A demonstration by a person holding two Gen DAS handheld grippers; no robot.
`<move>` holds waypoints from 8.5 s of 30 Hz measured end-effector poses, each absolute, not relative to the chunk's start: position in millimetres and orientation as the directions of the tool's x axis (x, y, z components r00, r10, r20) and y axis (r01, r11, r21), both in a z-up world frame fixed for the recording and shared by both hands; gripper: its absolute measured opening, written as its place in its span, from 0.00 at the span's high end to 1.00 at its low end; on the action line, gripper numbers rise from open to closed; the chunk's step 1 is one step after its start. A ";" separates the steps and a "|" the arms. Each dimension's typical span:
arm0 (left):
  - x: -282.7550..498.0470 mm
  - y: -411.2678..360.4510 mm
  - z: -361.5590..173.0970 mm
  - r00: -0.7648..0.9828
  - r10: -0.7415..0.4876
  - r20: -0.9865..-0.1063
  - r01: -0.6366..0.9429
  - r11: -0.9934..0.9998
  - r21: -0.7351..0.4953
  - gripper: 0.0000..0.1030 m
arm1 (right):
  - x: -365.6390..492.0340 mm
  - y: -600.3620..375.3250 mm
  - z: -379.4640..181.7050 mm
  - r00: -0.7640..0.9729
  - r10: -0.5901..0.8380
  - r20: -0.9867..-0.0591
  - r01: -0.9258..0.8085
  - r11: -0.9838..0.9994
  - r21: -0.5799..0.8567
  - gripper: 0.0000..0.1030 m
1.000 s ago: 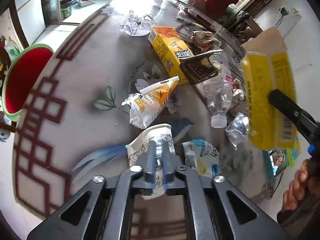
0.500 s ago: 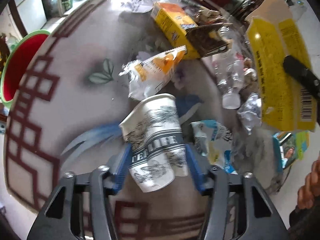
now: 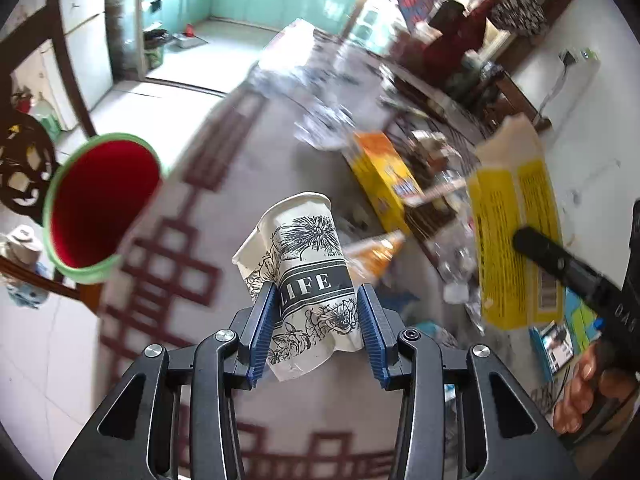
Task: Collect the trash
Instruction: 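Carry the paper cup and yellow carton over the red bucket with both tools, then open the left tool to drop the cup while the right tool drops the carton into the bucket, then grasp the orange snack wrapper with the left tool while the right tool grasps crumpled white paper, then carry the wrapper and crumpled paper over the red bucket with both tools, then open both tools to drop the wrapper and paper into the bucket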
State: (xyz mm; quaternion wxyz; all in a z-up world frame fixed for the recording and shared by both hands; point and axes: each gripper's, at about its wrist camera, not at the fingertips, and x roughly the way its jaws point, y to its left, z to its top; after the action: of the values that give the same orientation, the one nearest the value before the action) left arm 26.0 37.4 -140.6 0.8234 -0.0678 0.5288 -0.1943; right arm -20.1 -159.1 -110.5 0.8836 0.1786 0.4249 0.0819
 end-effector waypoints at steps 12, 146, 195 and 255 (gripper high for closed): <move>73.9 124.3 -132.4 0.447 -0.316 -0.837 0.156 0.949 -0.275 0.62 | 33.2 -83.4 -109.4 0.602 0.319 -0.732 -0.045 0.929 0.368 0.74; 43.3 -18.9 -154.9 0.328 -0.302 -0.895 0.325 0.926 -0.193 0.86 | -55.6 -281.2 -199.1 0.482 0.220 -0.848 0.323 0.855 0.406 0.73; 105.9 113.2 -161.3 0.341 -0.303 -0.890 0.252 0.941 -0.225 0.86 | 56.4 -98.7 -100.5 0.614 0.243 -0.751 0.062 0.934 0.352 0.73; 177.5 236.6 -219.8 0.319 -0.141 -0.937 0.051 0.990 -0.132 0.86 | 205.8 122.5 -145.2 0.452 0.468 -0.759 -0.322 0.880 0.350 0.72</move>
State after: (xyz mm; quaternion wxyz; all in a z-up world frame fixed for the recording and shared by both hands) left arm 177.5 236.6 -219.8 0.8112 -0.0388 0.5804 -0.0590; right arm 205.8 122.5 -145.2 0.8486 0.0778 0.4687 0.2326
